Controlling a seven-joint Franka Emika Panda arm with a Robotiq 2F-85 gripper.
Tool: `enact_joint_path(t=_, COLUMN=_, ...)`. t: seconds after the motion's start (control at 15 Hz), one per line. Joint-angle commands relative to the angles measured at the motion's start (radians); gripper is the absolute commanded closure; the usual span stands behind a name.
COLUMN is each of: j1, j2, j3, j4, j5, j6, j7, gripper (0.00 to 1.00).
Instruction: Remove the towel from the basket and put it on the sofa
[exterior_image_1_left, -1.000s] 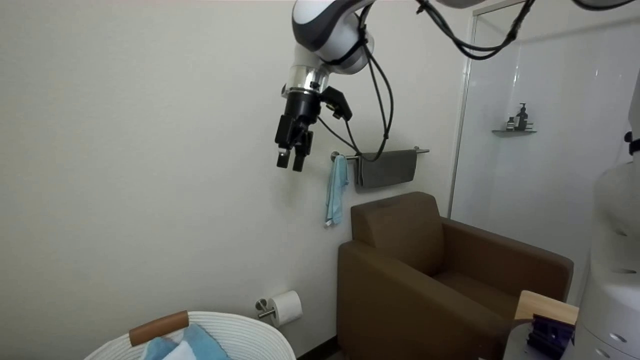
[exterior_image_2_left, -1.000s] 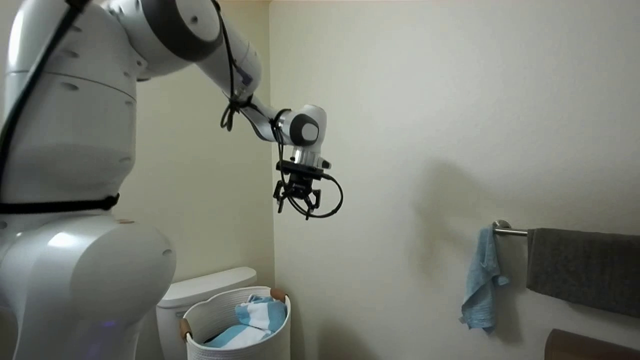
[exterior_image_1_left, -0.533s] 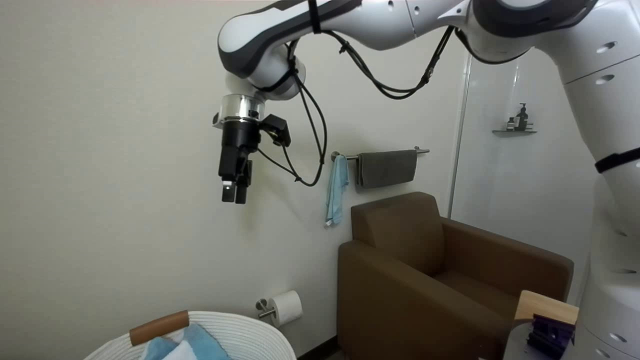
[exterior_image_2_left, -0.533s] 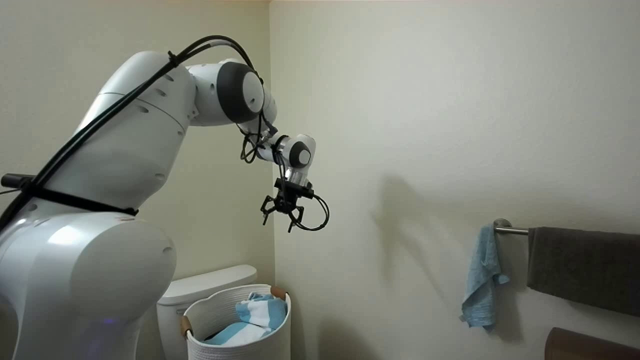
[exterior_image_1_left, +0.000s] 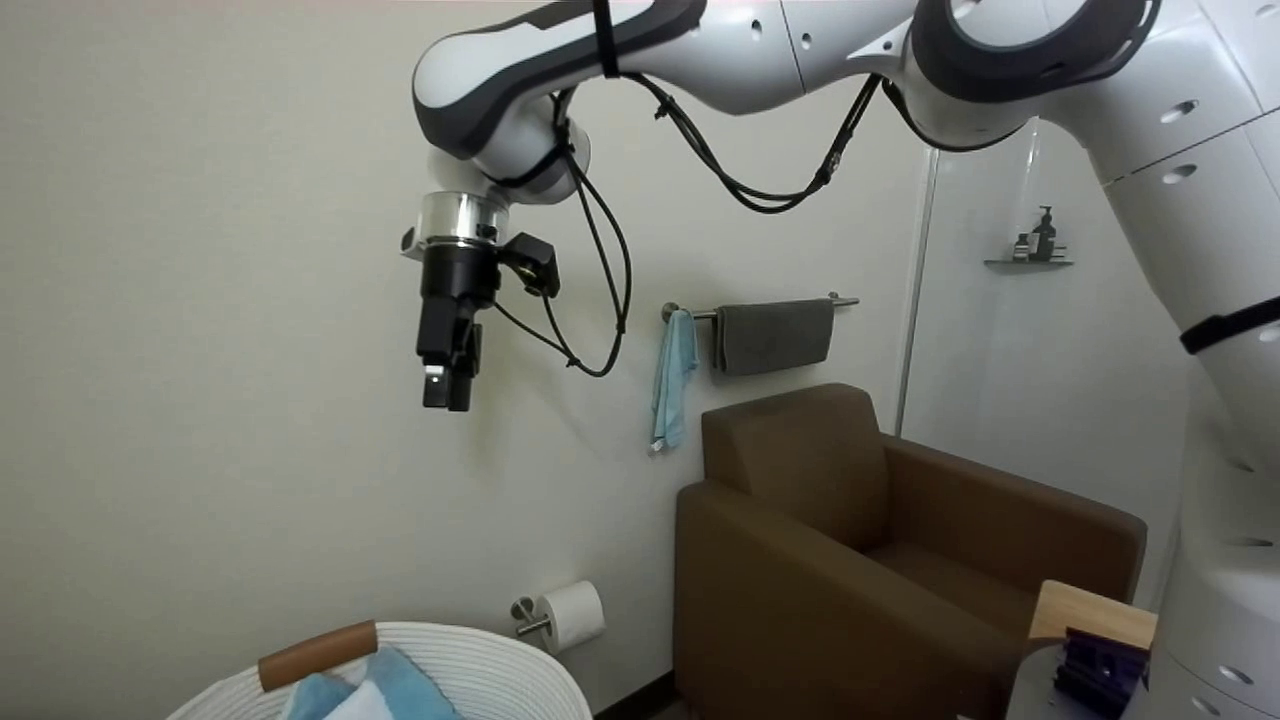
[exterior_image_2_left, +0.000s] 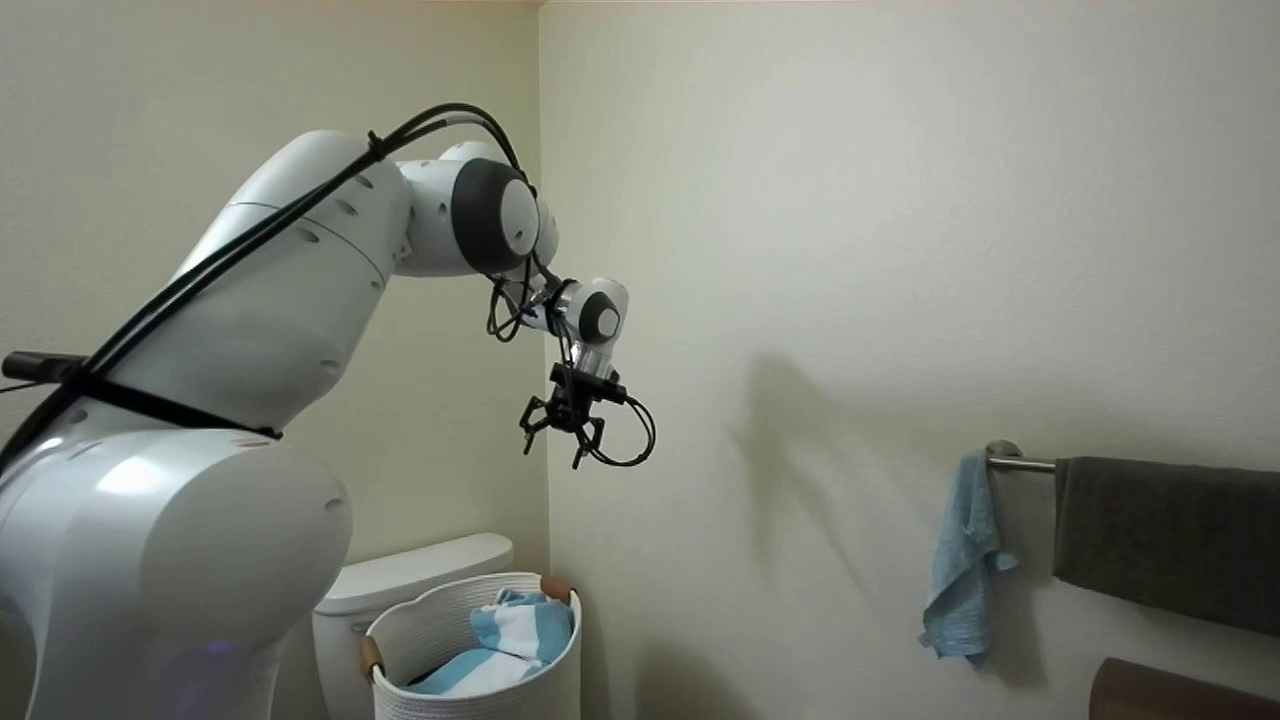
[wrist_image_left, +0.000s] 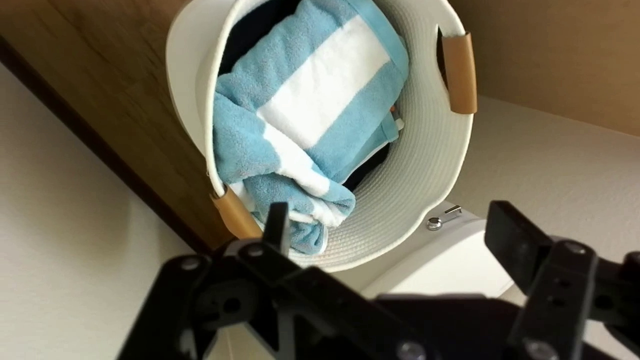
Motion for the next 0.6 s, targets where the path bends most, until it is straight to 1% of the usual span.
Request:
enact_joint_path(t=0.0, j1=0.046, j2=-0.052, j3=0.047, j4=-0.092, j5=-0.072, j6=0.124, j7=-0.001, gripper=0.00)
enact_joint_path(t=0.2, j1=0.129, j2=-0.086, j3=0.097, j4=-0.176, j5=-0.176, j6=0.230, j7=0.008, gripper=0.00)
enact_joint_path(t=0.27, j1=0.158, j2=-0.087, j3=0.109, j4=-0.193, j5=-0.217, j6=0.247, j7=0.014, gripper=0.00)
enact_joint_path(t=0.47, j1=0.229, j2=-0.075, j3=0.146, j4=-0.248, j5=-0.307, j6=0.239, j7=0.037, gripper=0.00)
enact_joint_path(t=0.53, j1=0.242, j2=-0.066, j3=0.155, j4=-0.274, j5=-0.324, j6=0.248, j7=0.040, gripper=0.00)
